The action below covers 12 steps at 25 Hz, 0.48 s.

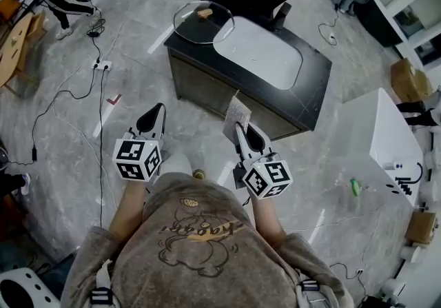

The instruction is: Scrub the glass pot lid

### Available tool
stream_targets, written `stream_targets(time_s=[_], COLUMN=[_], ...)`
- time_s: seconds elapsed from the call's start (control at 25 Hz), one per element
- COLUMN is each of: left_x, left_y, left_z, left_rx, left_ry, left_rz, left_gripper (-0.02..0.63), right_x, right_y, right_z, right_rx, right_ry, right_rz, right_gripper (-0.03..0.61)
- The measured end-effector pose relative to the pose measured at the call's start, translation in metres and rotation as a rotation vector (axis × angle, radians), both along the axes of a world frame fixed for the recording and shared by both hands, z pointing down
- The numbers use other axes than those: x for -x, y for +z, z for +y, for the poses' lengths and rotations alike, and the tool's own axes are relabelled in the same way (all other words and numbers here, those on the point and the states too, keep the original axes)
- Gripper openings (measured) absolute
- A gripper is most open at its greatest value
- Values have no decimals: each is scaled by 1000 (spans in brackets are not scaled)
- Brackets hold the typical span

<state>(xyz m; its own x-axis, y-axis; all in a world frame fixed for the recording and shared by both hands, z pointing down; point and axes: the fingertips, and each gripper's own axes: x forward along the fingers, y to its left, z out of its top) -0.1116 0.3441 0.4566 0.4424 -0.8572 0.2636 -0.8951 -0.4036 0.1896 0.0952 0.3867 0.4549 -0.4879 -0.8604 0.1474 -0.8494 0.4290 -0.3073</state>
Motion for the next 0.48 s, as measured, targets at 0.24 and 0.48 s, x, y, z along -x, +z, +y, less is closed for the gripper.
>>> stream_targets(time_s=[0.24,0.48], left_x=[-2,-8], left_y=[-2,2], left_z=[-34,-95], left_rx=[-13,-22], left_ry=[-15,23], left_rz=[15,13], left_gripper=[17,17], right_x=[-5,0], right_y=[2,6], right_z=[-33,-84], right_rx=[3,-4], right_ry=[0,10], right_rz=[-9,-9], right_gripper=[83,83])
